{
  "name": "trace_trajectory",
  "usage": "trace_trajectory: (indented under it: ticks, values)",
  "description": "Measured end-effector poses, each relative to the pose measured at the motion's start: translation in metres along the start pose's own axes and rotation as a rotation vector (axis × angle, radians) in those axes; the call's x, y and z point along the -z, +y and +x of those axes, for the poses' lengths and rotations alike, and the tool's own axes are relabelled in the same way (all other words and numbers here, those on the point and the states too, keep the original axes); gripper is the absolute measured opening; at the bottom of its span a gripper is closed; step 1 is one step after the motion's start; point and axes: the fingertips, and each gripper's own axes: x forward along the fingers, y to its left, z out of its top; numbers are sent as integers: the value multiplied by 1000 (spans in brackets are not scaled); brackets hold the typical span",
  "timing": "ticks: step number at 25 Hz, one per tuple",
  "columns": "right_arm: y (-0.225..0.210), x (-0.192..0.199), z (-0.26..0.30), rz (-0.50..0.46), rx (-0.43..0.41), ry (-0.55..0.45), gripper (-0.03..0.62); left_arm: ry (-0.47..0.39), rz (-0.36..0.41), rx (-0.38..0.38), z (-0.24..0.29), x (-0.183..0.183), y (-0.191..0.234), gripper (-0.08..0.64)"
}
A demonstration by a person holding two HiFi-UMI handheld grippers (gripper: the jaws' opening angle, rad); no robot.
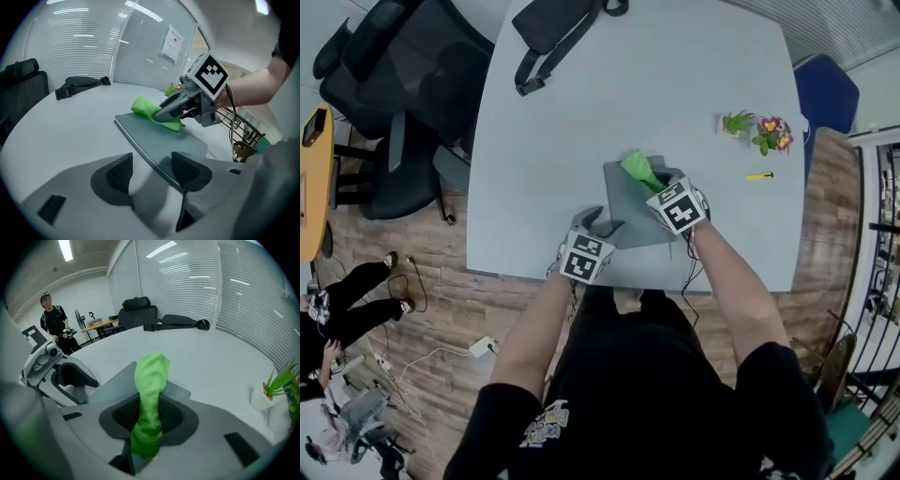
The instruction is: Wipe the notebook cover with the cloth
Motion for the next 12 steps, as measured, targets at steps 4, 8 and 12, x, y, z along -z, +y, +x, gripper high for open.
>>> trace_trajectory:
  ticks: [4, 8, 12]
  values:
    - [11, 11, -7, 7, -5, 4, 110, -2, -3, 0, 2, 0, 0, 261]
    - [24, 23, -14, 14, -10, 3, 110, -3, -2, 0, 2, 1, 1, 261]
    - [40, 35, -23, 28, -21, -3, 110, -5, 1, -1, 1, 0, 2, 261]
